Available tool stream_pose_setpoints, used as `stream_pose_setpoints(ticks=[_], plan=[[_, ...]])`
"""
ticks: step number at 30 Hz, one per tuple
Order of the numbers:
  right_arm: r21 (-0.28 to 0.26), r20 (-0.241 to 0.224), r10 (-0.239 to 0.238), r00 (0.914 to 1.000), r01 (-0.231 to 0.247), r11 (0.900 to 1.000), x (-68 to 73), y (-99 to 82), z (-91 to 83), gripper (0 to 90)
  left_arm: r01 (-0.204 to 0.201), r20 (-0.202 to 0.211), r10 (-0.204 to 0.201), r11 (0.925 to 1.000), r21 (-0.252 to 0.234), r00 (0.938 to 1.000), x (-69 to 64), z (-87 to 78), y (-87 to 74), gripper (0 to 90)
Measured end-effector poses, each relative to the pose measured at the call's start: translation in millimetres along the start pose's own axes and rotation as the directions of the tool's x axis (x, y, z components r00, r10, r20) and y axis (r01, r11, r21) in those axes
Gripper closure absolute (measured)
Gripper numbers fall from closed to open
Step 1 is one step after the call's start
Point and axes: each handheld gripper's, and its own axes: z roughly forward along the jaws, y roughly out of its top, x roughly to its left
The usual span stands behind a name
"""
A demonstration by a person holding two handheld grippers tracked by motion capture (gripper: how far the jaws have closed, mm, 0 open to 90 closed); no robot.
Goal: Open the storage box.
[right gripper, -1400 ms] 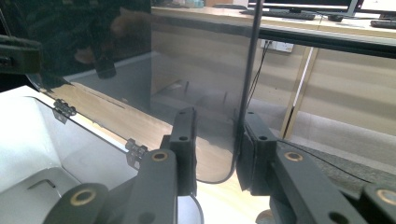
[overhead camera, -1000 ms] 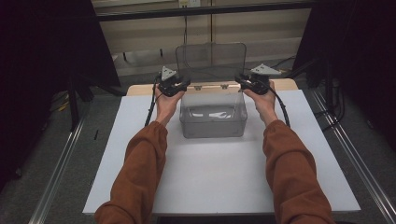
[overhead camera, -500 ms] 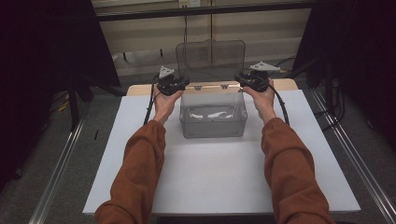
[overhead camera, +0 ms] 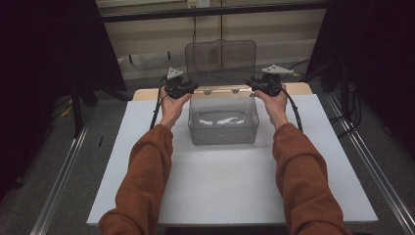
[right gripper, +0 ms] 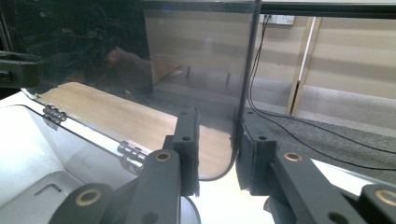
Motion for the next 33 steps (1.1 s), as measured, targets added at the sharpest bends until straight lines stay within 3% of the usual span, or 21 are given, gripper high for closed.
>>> stream_pose_setpoints(ticks=[5, 11, 22, 33], plan=[[0.003, -0.007, 0.028, 0.9996, -0.028, 0.9996, -1.5, -0.1, 1.0, 72.2, 0.009, -0.003, -0.009, 0.9999, 0.013, 1.0000, 0.2, 1.7, 0.0, 67.2], [0.005, -0.009, 0.058, 0.9983, -0.058, 0.9983, -3.4, -0.6, 3.2, 72.1, -0.017, -0.006, 0.017, 0.9989, 0.044, 0.9998, 2.5, 3.6, -1.3, 64.4], [0.049, -0.010, 0.089, 0.9960, -0.088, 0.9949, -5.5, 2.5, 7.1, 70.1, 0.045, 0.011, -0.046, 0.9972, 0.060, 0.9989, 6.4, 6.3, -0.9, 63.2], [0.098, -0.002, 0.122, 0.9926, -0.121, 0.9878, -6.4, 7.1, 10.7, 68.7, 0.048, -0.009, -0.047, 0.9933, 0.106, 0.9989, 4.4, 8.8, 4.0, 60.9]])
